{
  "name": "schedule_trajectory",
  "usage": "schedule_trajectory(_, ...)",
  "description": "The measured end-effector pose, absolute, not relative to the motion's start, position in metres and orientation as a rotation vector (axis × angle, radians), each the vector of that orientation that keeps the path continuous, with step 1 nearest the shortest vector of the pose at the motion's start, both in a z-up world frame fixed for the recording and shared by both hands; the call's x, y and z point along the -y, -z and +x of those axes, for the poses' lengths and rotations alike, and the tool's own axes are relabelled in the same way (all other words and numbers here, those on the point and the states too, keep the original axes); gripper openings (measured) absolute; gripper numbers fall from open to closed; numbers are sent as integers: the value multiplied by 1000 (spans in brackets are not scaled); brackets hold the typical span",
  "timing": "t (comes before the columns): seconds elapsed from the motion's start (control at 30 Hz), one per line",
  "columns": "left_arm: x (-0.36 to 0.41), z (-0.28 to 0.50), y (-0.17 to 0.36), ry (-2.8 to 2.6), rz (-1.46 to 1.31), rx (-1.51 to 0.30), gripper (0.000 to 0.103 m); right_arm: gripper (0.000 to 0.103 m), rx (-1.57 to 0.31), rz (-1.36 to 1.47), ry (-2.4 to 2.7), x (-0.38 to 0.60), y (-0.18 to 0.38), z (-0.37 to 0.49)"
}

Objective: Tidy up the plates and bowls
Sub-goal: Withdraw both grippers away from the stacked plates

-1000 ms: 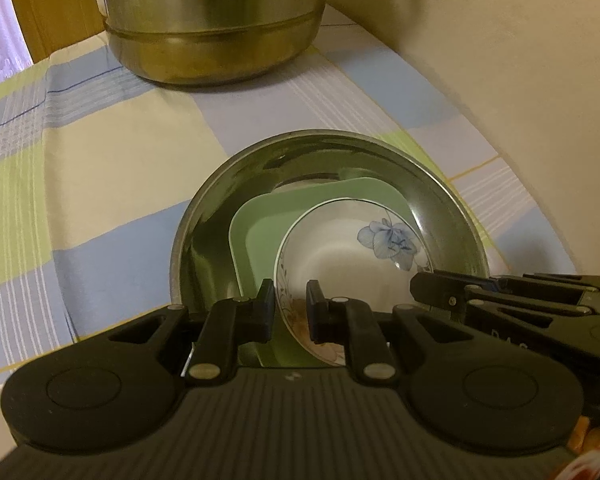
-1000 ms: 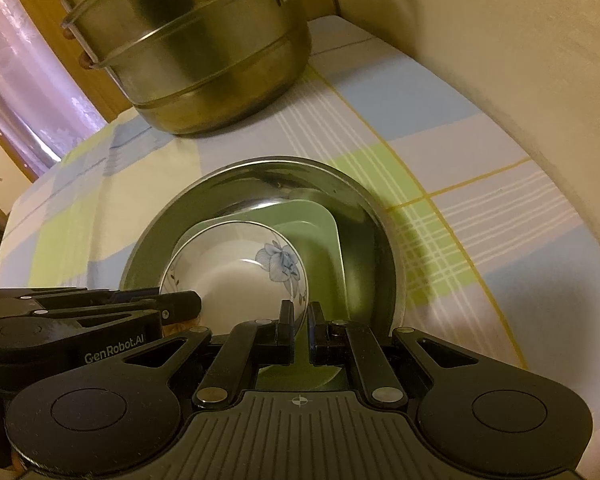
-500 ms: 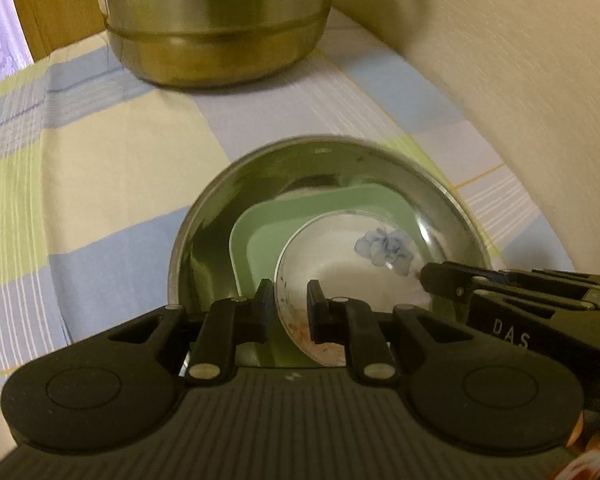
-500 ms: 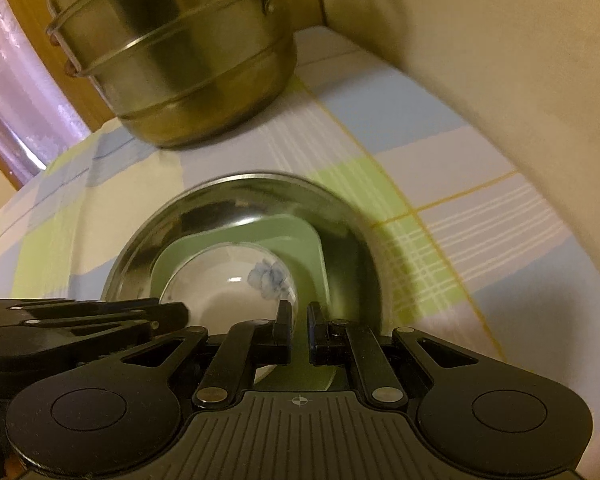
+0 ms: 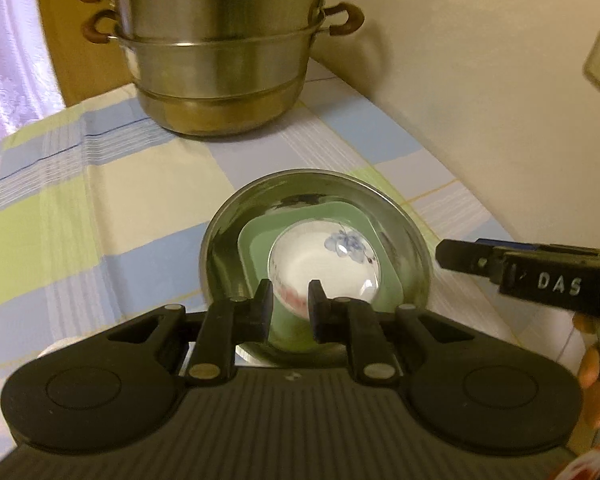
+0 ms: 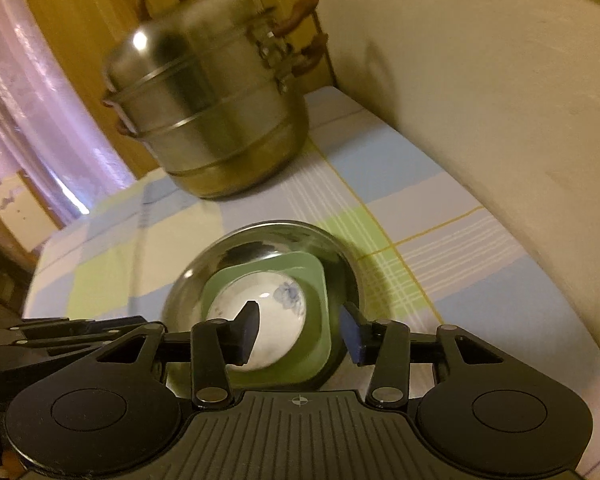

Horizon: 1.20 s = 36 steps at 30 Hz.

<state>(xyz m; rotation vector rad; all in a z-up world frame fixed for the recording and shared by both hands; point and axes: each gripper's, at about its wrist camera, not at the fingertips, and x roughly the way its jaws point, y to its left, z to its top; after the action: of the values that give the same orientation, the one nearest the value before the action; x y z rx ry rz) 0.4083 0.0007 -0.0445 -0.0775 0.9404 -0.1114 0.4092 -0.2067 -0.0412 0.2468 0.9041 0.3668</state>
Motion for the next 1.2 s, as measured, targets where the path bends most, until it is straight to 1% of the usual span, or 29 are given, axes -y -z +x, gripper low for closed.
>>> schedule_trajectory(0.23,7,348,20,53,-100,-913,16,51,-887,234,-452,223,17,367)
schedule_trajectory(0.53,28,259,-5,-57,-166,-870,16,57,-885,166,-593,241,1,302)
schedule_trajectory(0.83,56,184,-13,-169,-225,-840,16,62,-888,98,-713,259,-3,250)
schedule_trajectory(1.2,84,120,-12,-287,-261,-832,16,67,-902,38,-826,269,4,213)
